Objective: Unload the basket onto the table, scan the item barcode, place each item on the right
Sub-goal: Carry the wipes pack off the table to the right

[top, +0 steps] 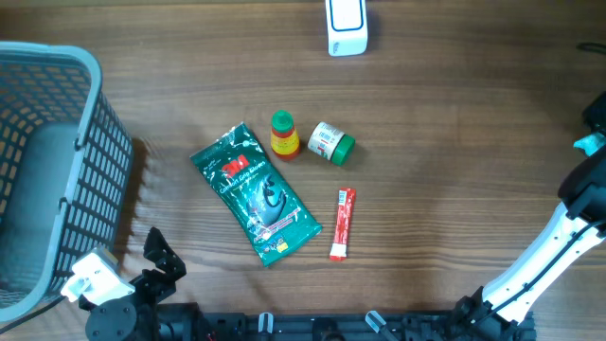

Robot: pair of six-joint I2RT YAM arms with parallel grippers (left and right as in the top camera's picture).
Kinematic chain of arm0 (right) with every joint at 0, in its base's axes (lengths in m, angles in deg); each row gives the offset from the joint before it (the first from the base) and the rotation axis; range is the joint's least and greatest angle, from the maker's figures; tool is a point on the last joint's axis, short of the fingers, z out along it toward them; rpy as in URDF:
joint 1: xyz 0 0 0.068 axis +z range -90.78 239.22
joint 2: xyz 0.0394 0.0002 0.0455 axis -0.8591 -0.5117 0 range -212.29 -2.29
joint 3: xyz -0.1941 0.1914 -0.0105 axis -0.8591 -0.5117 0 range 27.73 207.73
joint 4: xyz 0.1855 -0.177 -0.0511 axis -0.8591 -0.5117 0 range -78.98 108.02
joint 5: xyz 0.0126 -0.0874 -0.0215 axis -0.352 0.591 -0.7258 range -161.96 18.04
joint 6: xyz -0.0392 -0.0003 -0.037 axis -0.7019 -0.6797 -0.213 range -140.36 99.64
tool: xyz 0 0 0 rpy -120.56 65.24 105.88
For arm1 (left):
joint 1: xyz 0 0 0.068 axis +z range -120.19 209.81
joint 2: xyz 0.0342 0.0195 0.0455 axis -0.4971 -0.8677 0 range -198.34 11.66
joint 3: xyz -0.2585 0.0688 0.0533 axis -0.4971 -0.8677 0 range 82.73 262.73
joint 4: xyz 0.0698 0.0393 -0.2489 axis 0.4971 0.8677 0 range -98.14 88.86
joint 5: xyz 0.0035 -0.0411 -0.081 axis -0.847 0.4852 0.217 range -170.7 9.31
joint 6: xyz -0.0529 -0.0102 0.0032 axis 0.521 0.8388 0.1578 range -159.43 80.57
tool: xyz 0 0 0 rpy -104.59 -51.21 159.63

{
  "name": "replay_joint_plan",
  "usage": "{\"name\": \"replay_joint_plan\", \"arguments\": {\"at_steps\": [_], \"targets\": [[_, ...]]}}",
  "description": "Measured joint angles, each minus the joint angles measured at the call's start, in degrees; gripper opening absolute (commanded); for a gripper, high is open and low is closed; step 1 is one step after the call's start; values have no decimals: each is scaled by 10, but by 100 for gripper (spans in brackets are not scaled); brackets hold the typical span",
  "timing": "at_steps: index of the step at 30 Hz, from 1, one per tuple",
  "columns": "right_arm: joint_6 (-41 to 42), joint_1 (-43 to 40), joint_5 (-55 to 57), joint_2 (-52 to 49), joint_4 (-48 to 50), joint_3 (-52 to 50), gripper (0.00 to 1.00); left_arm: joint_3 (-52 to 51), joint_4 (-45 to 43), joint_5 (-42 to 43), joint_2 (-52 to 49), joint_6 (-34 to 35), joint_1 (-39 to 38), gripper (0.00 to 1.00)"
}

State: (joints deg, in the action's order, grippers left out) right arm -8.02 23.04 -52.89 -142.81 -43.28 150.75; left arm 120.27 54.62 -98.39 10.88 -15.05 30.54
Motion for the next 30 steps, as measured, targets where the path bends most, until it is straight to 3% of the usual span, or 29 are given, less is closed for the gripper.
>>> {"name": "replay_joint_plan", "arguments": {"at_steps": [7, 15, 21, 26, 30], "targets": [[26, 2, -56, 39, -34, 0, 100, 0, 0, 0, 0, 0, 0, 100], [68, 53, -164, 253, -49, 0, 100, 0, 0, 0, 0, 0, 0, 100], [98, 194, -189, 367, -132, 0, 100, 0, 0, 0, 0, 0, 0, 100], [101, 342, -195, 387, -206, 0, 100, 0, 0, 0, 0, 0, 0, 100], [84, 442, -220, 387, -205, -46, 99, 0, 0, 0, 0, 0, 0, 100]]}}
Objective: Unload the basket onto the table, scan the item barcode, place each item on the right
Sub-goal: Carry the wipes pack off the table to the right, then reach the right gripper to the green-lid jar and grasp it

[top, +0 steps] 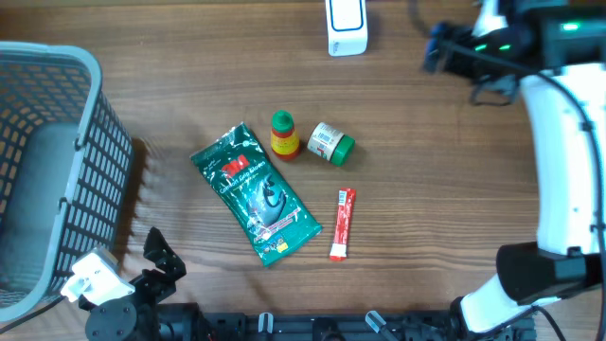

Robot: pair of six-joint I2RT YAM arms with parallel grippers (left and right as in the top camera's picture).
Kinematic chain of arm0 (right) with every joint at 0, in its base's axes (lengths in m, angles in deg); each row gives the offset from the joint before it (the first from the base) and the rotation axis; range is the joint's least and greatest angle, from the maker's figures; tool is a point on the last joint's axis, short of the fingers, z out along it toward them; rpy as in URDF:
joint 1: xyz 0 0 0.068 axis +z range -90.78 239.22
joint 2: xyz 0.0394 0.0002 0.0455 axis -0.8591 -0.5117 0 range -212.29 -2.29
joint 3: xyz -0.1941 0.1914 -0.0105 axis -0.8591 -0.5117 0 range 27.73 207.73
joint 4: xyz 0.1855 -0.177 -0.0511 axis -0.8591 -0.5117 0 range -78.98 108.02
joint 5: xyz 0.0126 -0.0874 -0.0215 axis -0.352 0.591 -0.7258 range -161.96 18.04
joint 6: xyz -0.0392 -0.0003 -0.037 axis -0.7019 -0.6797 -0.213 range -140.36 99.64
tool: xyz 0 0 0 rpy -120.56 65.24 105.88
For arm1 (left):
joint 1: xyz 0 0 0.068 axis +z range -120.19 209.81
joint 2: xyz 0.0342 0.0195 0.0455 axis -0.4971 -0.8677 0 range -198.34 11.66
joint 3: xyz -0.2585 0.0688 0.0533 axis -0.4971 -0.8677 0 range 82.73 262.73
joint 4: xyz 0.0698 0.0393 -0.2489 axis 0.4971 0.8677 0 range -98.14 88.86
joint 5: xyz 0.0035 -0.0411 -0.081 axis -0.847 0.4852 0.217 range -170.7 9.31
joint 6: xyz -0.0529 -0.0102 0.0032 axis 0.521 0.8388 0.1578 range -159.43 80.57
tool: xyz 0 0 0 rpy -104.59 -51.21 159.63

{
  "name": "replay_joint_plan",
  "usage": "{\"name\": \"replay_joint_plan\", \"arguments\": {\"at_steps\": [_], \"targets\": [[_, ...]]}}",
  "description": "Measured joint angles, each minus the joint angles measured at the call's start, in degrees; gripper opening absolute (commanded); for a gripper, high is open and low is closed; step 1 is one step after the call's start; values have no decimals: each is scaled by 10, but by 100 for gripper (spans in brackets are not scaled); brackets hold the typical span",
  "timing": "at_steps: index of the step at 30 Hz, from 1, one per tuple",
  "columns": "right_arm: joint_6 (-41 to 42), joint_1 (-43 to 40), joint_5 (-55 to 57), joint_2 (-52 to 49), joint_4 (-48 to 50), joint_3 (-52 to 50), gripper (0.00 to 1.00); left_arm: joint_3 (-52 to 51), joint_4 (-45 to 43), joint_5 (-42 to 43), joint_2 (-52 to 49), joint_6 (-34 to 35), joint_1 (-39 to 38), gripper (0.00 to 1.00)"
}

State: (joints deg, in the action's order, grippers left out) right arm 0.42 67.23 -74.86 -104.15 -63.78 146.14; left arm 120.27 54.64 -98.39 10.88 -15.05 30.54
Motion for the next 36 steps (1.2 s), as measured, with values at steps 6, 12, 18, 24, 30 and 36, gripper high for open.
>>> {"name": "replay_joint_plan", "arguments": {"at_steps": [6, 12, 18, 24, 30, 36], "targets": [[6, 43, -139, -1, 125, -217, 100, 0, 0, 0, 0, 0, 0, 100], [123, 42, -250, -3, 278, -423, 100, 0, -1, 0, 0, 0, 0, 100], [576, 42, -316, -3, 329, -509, 92, 0, 0, 0, 0, 0, 0, 100], [774, 60, -339, -2, 417, -510, 97, 0, 0, 0, 0, 0, 0, 100], [935, 125, -308, -2, 516, -510, 100, 0, 0, 0, 0, 0, 0, 100], [964, 125, -235, -2, 527, -510, 100, 0, 0, 0, 0, 0, 0, 100]]}}
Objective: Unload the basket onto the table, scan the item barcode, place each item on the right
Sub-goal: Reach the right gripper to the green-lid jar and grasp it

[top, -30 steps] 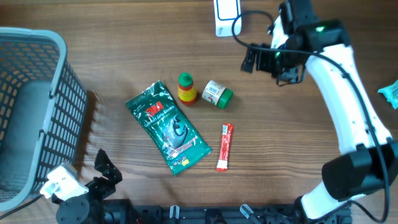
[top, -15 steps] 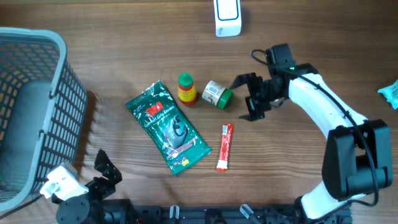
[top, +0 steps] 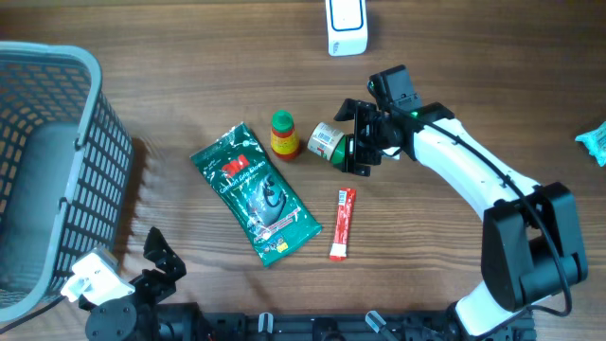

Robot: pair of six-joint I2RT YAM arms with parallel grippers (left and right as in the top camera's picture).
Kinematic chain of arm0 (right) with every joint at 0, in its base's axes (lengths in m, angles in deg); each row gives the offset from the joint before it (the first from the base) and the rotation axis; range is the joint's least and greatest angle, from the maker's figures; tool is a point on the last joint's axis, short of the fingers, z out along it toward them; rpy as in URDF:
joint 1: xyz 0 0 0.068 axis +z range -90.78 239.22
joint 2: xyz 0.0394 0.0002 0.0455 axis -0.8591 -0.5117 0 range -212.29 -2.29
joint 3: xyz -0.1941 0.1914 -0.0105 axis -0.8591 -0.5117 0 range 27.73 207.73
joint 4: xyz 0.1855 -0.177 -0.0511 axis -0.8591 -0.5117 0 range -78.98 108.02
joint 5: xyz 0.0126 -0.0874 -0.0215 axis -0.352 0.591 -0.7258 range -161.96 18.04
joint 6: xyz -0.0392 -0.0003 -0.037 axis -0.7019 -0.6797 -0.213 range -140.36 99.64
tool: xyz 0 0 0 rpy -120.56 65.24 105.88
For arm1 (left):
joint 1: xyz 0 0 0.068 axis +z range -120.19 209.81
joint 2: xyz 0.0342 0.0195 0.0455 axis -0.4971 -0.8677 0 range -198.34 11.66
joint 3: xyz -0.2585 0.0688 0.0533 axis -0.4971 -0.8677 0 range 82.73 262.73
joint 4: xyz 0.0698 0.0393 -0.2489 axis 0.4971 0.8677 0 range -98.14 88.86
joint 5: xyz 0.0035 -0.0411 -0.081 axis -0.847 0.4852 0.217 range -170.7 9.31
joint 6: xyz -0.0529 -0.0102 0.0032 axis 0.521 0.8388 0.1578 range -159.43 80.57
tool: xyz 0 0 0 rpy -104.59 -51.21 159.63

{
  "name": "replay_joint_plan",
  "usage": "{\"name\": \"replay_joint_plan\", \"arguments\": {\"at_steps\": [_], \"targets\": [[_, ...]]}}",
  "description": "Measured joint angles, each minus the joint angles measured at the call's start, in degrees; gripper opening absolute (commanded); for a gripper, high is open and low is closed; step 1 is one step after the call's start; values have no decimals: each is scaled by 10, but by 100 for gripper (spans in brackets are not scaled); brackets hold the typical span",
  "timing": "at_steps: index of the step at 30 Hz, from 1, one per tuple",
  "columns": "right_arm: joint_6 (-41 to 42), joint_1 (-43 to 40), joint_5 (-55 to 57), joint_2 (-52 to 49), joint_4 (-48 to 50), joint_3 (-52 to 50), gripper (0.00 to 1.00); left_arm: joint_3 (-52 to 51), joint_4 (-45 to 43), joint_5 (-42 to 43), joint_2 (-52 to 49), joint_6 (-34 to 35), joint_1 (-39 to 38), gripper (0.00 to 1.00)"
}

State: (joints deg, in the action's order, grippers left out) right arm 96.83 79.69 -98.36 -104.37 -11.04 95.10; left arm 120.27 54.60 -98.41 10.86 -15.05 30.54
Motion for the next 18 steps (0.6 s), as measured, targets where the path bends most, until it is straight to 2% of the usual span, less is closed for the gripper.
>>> {"name": "replay_joint_plan", "arguments": {"at_steps": [5, 11, 14, 17, 18], "targets": [[3, -1, 23, -21, 25, 1, 100, 0, 0, 0, 0, 0, 0, 100], [9, -1, 11, -121, 65, 2, 100, 0, 0, 0, 0, 0, 0, 100], [11, -2, 7, -123, 48, 2, 85, 0, 0, 0, 0, 0, 0, 100], [-17, -2, 10, -123, 51, 3, 58, 0, 0, 0, 0, 0, 0, 100], [-28, -2, 10, -123, 54, 3, 54, 0, 0, 0, 0, 0, 0, 100]]}}
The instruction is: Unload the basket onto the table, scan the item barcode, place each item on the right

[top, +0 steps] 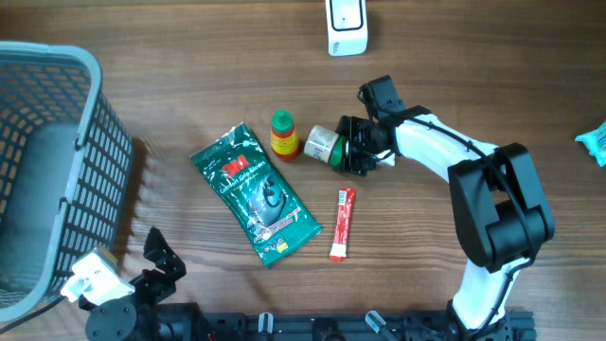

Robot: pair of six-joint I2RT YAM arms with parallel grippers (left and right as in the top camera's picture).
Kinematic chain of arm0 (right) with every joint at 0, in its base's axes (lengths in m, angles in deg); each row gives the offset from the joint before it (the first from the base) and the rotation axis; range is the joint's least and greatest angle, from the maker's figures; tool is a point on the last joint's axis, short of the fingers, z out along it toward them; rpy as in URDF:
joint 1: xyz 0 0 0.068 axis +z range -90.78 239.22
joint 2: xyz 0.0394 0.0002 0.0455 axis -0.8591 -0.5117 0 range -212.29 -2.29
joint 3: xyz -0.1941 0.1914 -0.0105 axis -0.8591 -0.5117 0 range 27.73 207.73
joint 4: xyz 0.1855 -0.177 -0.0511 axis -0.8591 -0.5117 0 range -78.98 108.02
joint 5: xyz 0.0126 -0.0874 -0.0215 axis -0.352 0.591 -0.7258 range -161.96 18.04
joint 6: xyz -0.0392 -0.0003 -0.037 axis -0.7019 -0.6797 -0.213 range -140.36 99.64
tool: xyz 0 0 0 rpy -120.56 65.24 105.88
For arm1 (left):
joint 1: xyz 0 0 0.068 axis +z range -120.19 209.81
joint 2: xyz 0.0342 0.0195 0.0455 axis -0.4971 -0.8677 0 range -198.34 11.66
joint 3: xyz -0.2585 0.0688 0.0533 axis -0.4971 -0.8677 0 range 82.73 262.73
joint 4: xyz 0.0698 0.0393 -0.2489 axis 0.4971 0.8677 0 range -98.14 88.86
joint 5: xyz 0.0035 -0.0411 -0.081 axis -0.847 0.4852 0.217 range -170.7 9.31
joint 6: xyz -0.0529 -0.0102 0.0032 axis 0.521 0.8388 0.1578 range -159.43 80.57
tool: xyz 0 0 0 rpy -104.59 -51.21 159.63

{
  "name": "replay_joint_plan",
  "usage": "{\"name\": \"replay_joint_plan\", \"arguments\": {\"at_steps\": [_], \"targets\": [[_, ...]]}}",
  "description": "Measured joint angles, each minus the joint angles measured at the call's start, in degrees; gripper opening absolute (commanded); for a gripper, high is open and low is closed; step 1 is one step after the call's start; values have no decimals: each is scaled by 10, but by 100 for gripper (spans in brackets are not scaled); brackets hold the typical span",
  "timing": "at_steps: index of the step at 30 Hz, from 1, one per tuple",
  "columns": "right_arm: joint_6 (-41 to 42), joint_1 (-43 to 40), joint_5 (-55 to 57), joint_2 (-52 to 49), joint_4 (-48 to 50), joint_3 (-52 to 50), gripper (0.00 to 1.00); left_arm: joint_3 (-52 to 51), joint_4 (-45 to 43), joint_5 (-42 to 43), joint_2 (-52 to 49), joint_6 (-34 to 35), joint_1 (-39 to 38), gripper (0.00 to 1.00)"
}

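A small white jar (324, 142) with a green cap lies on its side at the middle of the table. My right gripper (348, 147) reaches it from the right, its fingers on either side of the cap end, which they hide; the jaws look shut on it. The white barcode scanner (346, 26) stands at the far edge, above the jar. My left gripper (163, 256) rests at the near left edge, far from all items; its jaw state does not show.
A red-yellow bottle with a green cap (283, 134) stands just left of the jar. A green foil pouch (255, 194) and a red sachet (343, 224) lie nearer. A grey basket (57, 66) fills the left side. A teal object (593, 138) sits at the right edge.
The right gripper's fingers were spread wide around the jar's green cap; now they stand narrower on it, and the jar sits slightly further left. The left arm is unchanged.
The right arm was at the table's right edge, away from the items. Then its gripper was at the far right near the scanner. Then it was down beside the jar with fingers spread around the cap, and now the fingers have drawn in on the jar.
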State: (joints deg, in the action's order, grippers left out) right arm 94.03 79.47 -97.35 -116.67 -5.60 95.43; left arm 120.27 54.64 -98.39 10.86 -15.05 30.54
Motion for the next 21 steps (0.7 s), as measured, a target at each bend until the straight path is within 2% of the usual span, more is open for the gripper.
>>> {"name": "replay_joint_plan", "arguments": {"at_steps": [4, 6, 9, 10, 14, 16, 19, 21], "targets": [[-81, 0, 4, 0, 7, 5, 54, 0, 0, 0, 0, 0, 0, 100], [-122, 1, 4, 1, 13, 5, 62, 0, 0, 0, 0, 0, 0, 100], [-203, -2, 16, 1, 47, 6, 66, 0, 0, 0, 0, 0, 0, 100], [-238, -6, 19, 1, 52, 7, 66, 0, 0, 0, 0, 0, 0, 100], [-473, -51, 30, 3, 40, 14, 68, 0, 0, 0, 0, 0, 0, 100], [-577, -71, 32, 5, 20, 17, 89, 0, 0, 0, 0, 0, 0, 100], [-697, -85, 40, 11, 2, 21, 100, 0, 0, 0, 0, 0, 0, 100], [-771, -85, 62, 17, -21, 25, 100, 0, 0, 0, 0, 0, 0, 100]]}}
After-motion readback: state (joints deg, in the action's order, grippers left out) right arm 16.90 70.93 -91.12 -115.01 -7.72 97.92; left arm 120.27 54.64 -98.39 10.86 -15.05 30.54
